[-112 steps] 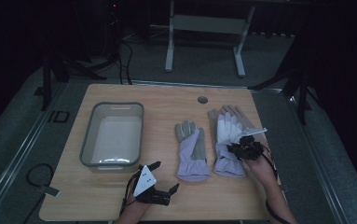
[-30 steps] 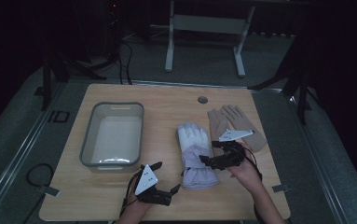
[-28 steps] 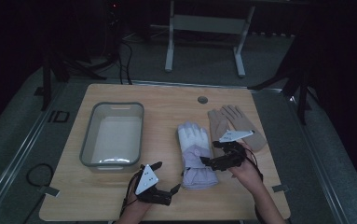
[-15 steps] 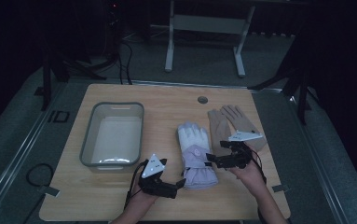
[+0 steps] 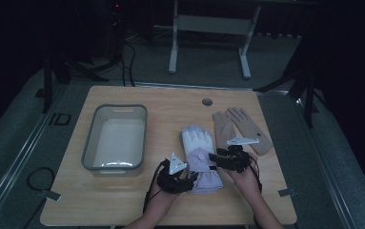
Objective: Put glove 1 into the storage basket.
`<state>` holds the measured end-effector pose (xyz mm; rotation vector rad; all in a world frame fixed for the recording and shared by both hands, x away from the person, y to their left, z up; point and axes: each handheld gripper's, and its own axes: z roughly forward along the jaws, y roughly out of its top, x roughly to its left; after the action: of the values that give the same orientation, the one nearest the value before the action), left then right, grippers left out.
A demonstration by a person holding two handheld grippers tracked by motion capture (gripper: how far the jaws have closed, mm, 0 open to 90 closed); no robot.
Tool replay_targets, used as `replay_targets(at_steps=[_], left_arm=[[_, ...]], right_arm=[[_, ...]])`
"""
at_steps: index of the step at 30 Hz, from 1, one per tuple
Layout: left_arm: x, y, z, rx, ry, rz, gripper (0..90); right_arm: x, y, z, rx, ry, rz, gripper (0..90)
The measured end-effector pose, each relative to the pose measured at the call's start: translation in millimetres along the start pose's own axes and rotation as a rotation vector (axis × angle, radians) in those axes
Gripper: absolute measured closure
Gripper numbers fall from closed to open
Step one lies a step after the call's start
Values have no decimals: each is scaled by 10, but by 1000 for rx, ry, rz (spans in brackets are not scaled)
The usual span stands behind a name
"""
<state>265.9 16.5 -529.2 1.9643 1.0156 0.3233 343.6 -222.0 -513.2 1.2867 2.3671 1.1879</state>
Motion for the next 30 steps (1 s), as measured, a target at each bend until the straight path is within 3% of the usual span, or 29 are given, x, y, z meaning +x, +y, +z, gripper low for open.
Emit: replay_targets(at_steps=[2,5,10,13,16,23,27,30], left_arm=[[12,-38,49,32,10,-19,358],[43,-72,95,61,15,-80,298],[98,-96,154,95,-12,-100,260],[145,-118,188,107,-36,-121,248],[189,-127,215,123,-60,-142,232],[209,-120,237,141,-79,-142,241],[211,-115,234,150,-155,-167,429],[205,-91,231,164,-170,-168,515]], right_arm=[[-18,-36,60,31,16,17,506],[-44,-73,151,79,33,34,491],[-137,-94,258,147,91,101,488],[-190,-111,295,163,151,147,563],[-195,-122,311,159,182,141,648],[-57,-62,288,182,104,47,774],[-5,-68,275,171,72,30,790],[12,-79,269,158,59,24,795]])
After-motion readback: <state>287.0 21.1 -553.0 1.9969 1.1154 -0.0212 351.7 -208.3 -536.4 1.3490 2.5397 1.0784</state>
